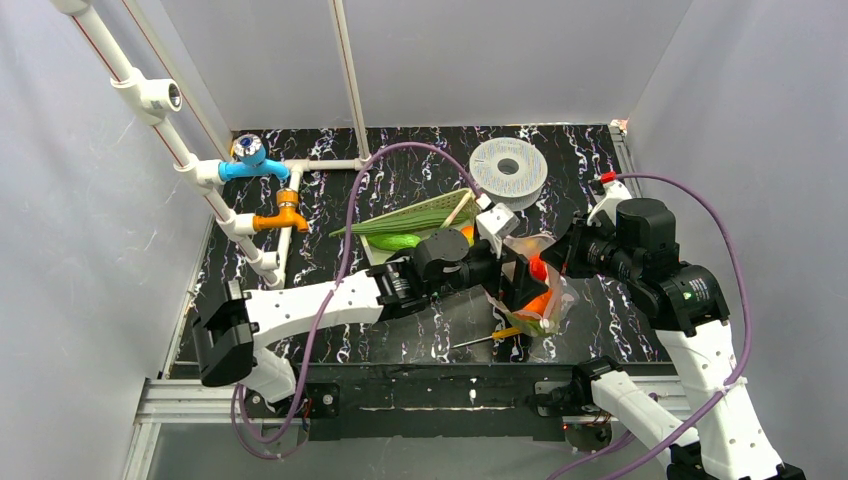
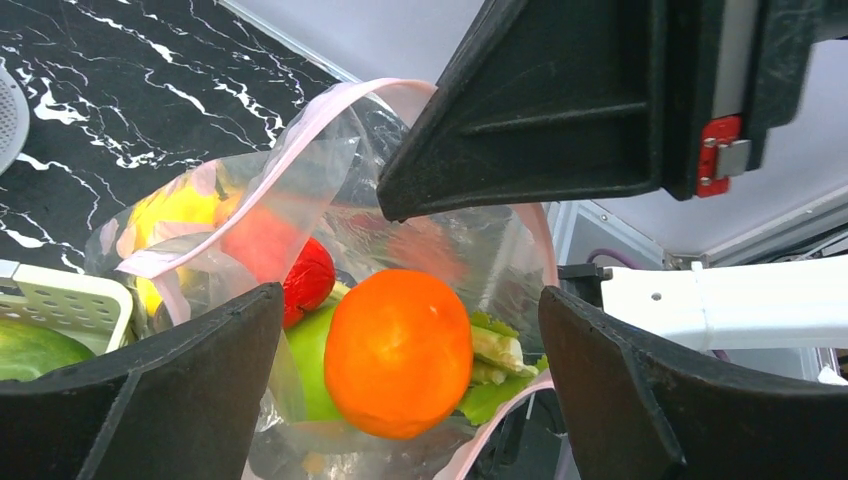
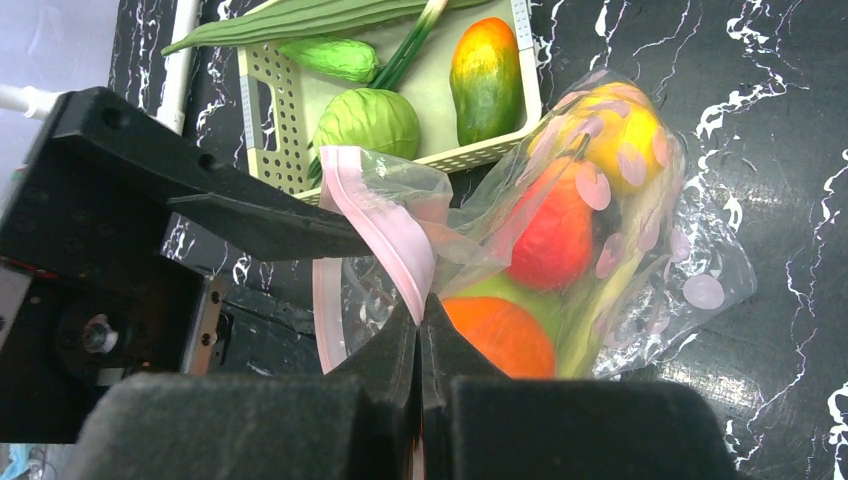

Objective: Place the food in the zip-top bag and seal the zipper
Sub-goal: Place the fake fruit in the zipper food storage bag, then pick up the fake fruit from the bin.

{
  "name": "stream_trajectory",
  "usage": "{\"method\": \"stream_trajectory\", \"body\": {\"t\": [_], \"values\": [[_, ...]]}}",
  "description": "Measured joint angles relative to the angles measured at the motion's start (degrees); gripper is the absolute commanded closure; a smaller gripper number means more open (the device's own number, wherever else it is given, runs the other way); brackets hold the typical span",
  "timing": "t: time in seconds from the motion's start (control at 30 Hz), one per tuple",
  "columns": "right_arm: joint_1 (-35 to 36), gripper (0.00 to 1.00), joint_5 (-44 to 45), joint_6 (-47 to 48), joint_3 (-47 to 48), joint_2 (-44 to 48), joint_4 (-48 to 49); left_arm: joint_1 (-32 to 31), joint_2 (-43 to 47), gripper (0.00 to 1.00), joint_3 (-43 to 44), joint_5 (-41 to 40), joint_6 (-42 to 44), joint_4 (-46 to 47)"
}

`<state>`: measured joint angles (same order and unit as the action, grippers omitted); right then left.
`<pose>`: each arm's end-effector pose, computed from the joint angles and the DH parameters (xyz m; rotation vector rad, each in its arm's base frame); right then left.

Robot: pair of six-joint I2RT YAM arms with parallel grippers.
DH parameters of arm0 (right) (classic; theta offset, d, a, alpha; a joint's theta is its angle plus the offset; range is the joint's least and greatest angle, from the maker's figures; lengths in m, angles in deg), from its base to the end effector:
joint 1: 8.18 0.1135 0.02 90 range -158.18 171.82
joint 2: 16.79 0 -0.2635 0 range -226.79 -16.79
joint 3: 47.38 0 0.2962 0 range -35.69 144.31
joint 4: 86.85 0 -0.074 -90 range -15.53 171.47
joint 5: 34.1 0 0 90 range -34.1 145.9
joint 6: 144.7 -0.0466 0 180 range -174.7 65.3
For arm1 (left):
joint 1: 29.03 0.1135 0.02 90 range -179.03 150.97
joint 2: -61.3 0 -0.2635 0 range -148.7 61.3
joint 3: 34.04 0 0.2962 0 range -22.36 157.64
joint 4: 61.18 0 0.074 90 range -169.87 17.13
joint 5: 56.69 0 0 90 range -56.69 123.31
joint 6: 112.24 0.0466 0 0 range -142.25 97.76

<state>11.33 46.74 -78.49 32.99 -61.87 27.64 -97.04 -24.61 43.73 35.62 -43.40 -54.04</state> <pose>0.1666 0.0669 0.4108 -0.0186 2.1524 0.6161 0.1536 -0.3855 0.3323 0.7204 1.5764 -1.2203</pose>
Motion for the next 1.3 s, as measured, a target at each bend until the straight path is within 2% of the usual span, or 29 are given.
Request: {"method": "stream_trajectory", "body": {"t": [0.27,0.43,0.53,0.7,0.87,1.03,1.3], "values": [[0.00,0.99,0.02,0.08,-0.02,0.00,0.00,0.00,11.85,0.02,-5.11,-2.61,2.85,-4.25],[0.00,0.99,0.24,0.24,-0.02,0.06,0.00,0.00,20.95,0.02,-8.00,-7.58,6.09,-8.14],[0.00,0.99,0.56,0.52,-0.02,0.15,0.00,0.43,23.06,0.02,-8.15,-11.25,6.39,-11.26],[0.00,0.99,1.31,1.05,-0.02,0.15,-0.02,4.03,19.49,0.02,-4.44,-16.65,2.74,-20.52],[0.00,0.99,1.55,1.29,-0.02,0.16,-0.04,10.31,15.16,0.02,-4.09,-17.73,-3.26,-26.17],[0.00,0.99,1.55,1.31,-0.02,0.13,-0.04,14.82,11.40,0.03,-3.68,-16.77,-7.13,-27.18],[0.00,0.99,1.55,1.27,-0.02,0.31,-0.09,19.77,0.80,0.12,0.94,-12.14,-13.98,-26.34]]}}
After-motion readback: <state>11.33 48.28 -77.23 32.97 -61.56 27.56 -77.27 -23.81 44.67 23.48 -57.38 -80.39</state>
